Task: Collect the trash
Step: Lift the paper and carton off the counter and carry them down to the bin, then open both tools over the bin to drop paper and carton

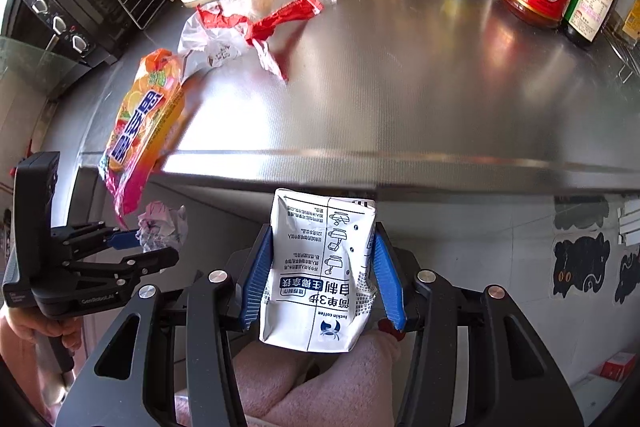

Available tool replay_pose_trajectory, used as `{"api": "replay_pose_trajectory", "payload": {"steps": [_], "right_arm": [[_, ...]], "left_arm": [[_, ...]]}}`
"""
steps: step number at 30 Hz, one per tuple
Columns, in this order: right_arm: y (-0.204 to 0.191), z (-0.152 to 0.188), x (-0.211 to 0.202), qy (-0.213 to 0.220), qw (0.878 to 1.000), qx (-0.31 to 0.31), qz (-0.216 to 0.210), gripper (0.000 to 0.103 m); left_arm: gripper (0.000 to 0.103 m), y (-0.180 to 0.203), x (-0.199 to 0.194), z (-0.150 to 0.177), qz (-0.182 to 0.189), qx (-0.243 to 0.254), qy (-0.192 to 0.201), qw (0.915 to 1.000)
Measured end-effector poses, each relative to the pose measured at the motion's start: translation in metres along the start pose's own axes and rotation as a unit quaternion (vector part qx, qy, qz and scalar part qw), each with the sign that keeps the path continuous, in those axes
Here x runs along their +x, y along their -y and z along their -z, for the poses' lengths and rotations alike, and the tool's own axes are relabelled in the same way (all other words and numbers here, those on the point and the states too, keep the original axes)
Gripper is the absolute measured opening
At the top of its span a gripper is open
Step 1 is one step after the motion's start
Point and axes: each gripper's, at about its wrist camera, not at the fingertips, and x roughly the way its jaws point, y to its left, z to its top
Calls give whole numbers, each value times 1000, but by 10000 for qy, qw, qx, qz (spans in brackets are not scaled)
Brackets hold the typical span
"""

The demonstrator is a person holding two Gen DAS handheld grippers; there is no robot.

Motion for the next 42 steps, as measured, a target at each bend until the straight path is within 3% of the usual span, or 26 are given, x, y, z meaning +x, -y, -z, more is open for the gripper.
{"api": "replay_pose_trajectory", "payload": {"steps": [12,27,42], "right_arm": [[23,43,42,-484,9984,296,26,50],[33,88,139,-1014,9942,350,32,50],[18,90,211,-1238,9916,368,-56,50]], "left_arm": [[44,1,51,32,55,-170,-440,9989],[44,-5,140,61,-17,-495,-718,9962],[45,-25,211,69,-188,-795,-791,9935]]}}
